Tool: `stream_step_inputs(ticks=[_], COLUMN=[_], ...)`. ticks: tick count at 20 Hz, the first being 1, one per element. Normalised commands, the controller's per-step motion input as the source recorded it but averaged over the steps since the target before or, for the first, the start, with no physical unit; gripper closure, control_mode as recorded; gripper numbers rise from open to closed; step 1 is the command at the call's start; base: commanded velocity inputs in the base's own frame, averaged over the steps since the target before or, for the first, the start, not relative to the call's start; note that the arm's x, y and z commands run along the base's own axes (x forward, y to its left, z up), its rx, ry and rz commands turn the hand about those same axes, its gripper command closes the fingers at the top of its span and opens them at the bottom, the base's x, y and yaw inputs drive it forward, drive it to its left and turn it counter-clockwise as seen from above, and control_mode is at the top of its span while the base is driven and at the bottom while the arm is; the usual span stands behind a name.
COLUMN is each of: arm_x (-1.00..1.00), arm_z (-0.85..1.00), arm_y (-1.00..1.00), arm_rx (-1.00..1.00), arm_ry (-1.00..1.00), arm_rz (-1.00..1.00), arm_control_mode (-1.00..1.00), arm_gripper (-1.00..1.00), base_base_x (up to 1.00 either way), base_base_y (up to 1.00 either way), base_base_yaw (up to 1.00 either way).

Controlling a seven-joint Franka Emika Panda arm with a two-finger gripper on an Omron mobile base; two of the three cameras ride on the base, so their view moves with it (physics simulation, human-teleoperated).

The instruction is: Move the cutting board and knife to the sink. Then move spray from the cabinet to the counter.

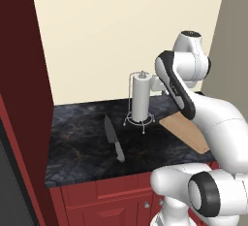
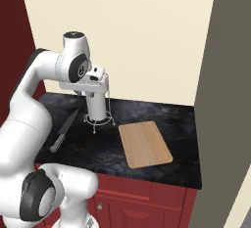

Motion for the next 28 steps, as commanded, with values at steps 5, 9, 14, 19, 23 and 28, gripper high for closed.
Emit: stream_step_inputs(ticks=[5, 9, 14, 19, 23, 28], arm_x=[-0.02, -0.09, -0.09, 0.0, 0.0, 0.0], arm_z=[-0.14, -0.26, -0.22, -0.13, -0.07, -0.06], arm_y=[-0.09, -0.36, -0.5, -0.42, -0.45, -0.47], arm_rx=[0.0, 0.0, 0.0, 0.0, 0.0, 0.0], arm_ry=[-0.01, 0.0, 0.0, 0.0, 0.0, 0.0], arm_rz=[0.0, 0.0, 0.02, 0.02, 0.0, 0.0], arm_control_mode=[-1.0, -1.0, -1.0, -1.0, -1.0, -1.0], arm_gripper=[-1.0, -1.0, -1.0, -1.0, -1.0, -1.0], base_base_x=[0.0, 0.0, 0.0, 0.0, 0.0, 0.0], base_base_y=[0.0, 0.0, 0.0, 0.0, 0.0, 0.0], base_base_yaw=[0.0, 0.0, 0.0, 0.0, 0.0, 0.0])
